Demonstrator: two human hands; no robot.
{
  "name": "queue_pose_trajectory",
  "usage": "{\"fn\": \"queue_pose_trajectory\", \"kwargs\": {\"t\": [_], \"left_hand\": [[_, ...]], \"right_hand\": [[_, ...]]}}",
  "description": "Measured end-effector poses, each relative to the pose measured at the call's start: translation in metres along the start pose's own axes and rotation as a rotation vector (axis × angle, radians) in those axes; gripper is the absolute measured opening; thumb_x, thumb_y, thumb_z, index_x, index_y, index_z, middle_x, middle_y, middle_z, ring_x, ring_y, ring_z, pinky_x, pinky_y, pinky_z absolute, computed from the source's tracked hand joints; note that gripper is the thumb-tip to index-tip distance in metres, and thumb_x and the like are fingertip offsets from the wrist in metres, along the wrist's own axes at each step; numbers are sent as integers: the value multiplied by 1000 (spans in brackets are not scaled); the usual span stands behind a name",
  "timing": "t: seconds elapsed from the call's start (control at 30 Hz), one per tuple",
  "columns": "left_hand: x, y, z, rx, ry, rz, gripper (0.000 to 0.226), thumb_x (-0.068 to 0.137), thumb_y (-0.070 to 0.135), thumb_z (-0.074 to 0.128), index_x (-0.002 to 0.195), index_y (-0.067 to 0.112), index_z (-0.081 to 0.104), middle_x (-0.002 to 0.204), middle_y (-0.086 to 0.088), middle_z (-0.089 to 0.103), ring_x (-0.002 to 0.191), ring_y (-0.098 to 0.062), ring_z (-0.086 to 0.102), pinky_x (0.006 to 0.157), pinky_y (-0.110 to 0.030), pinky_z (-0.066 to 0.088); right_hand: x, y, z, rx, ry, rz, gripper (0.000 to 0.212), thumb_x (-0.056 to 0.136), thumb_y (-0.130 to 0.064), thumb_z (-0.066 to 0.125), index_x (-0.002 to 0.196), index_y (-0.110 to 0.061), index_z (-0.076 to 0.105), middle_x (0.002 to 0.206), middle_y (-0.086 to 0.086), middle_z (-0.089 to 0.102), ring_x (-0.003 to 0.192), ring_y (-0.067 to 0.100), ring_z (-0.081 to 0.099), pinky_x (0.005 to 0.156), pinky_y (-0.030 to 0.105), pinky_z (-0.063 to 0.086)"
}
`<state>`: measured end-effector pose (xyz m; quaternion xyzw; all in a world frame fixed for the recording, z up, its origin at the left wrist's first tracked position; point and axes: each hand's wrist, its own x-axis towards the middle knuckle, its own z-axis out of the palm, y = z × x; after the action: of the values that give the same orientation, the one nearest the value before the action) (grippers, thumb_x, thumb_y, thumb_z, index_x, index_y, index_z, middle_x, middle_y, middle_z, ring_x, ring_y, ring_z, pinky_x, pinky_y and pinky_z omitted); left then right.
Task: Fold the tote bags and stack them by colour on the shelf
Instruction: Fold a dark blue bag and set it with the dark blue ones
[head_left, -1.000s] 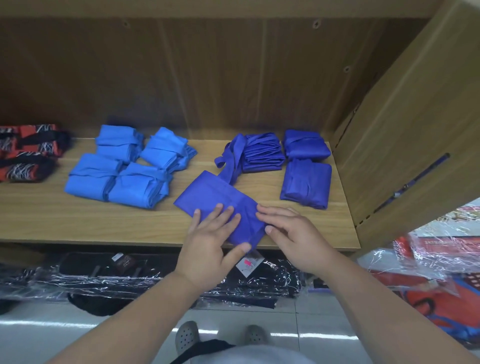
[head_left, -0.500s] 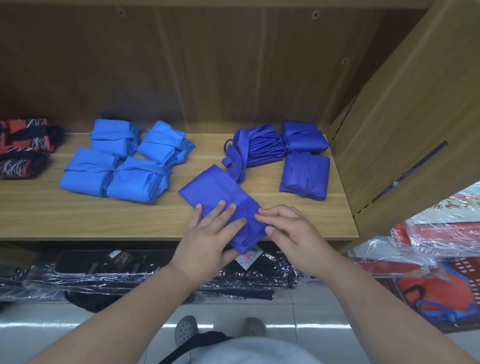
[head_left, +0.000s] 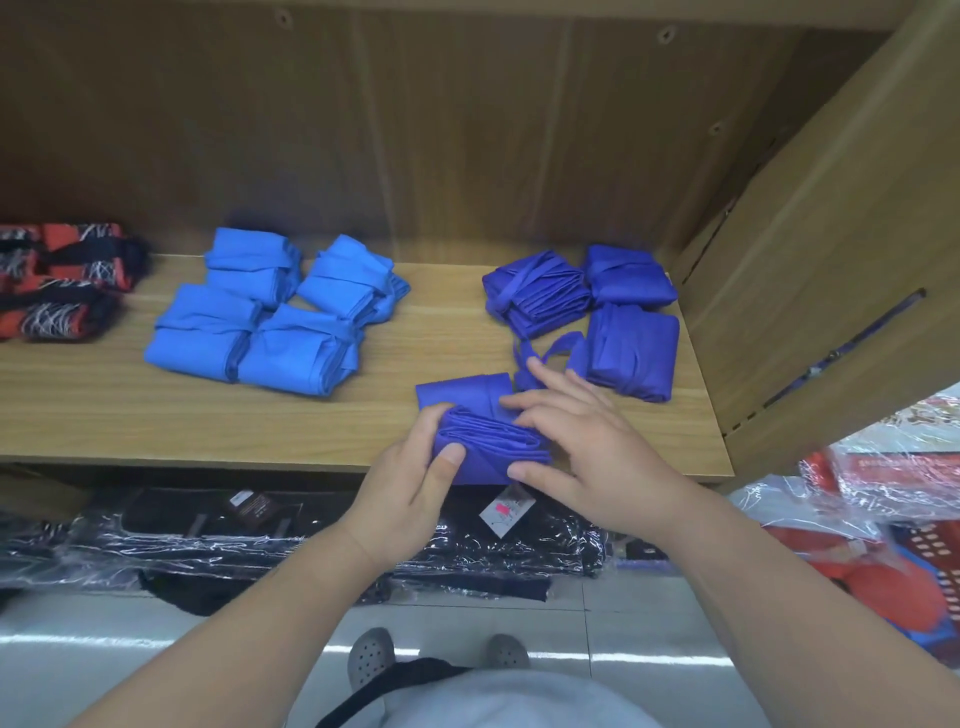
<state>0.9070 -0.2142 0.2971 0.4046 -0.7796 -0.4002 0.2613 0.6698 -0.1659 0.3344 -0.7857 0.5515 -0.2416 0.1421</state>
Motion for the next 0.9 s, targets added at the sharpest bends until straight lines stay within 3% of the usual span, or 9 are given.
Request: {"fn": "queue_pose_trajectory", "kwargs": {"t": [0.13, 0.27, 0.37, 0.47, 0.53, 0.6, 0.7, 0.8, 0.9], "left_hand": [[3, 7, -4, -138, -10, -21, 44, 101, 52, 35, 122, 18, 55, 105, 3, 68, 96, -24, 62, 89, -45, 49], [8, 5, -7, -112, -5, -11, 44, 101, 50, 37, 120, 18, 61, 114, 5, 66, 108, -17, 61, 96, -43, 48], [13, 4, -6, -106, 19, -75, 44, 96, 55, 41, 108, 16, 59, 104, 3, 65, 99, -16, 61, 88, -44, 49], [15, 5, -5, -173, 55, -122, 30, 95, 48, 47, 115, 26, 53, 103, 12, 65, 97, -6, 60, 86, -30, 47], [18, 5, -5, -193, 90, -121, 38, 96, 42, 48, 132, 32, 47, 113, 17, 64, 104, 0, 60, 90, -18, 44], [20, 6, -2, -188, 134, -113, 35, 95, 38, 48, 129, 33, 49, 116, 22, 62, 107, 4, 59, 90, -12, 41], [22, 3, -1, -150, 172, -111, 25, 95, 35, 48, 119, 28, 53, 114, 20, 58, 107, 3, 55, 91, -11, 39], [22, -8, -3, -37, 209, -62, 28, 96, 41, 45, 116, 24, 55, 115, 11, 53, 113, -3, 50, 102, -18, 35], [25, -12, -5, 90, 203, -50, 39, 95, 47, 39, 116, 20, 58, 133, 8, 52, 124, -8, 44, 110, -20, 26]], "right_hand": [[11, -2, 5, -35, -98, 5, 43, 99, -56, 41, 102, -17, 59, 147, -4, 54, 154, 18, 20, 126, 41, 11], [19, -2, 8, 66, -155, 158, 52, 95, -61, 33, 107, -17, 56, 149, -6, 49, 135, 15, 48, 109, 35, 41], [25, -1, 12, 73, -152, 201, 52, 96, -60, 34, 116, -18, 57, 147, -7, 52, 132, 13, 50, 104, 32, 42], [32, 0, 15, 77, -131, 231, 55, 96, -60, 34, 123, -19, 58, 129, -6, 60, 119, 16, 55, 100, 37, 45], [35, 2, 21, 52, -113, 230, 53, 94, -62, 32, 112, -20, 60, 110, -8, 58, 105, 15, 52, 95, 39, 45], [38, 3, 27, 31, -94, 246, 52, 93, -63, 32, 104, -20, 59, 101, -10, 54, 100, 16, 48, 93, 41, 43], [43, 2, 34, -16, -59, 255, 52, 92, -64, 31, 97, -20, 60, 94, -13, 50, 98, 17, 46, 93, 41, 40], [48, 2, 39, -66, -28, 228, 51, 91, -64, 34, 92, -21, 61, 91, -14, 51, 102, 17, 45, 94, 34, 31], [53, 5, 40, 31, -31, 245, 51, 89, -63, 38, 89, -18, 62, 88, -10, 51, 96, 20, 51, 87, 34, 38]]}}
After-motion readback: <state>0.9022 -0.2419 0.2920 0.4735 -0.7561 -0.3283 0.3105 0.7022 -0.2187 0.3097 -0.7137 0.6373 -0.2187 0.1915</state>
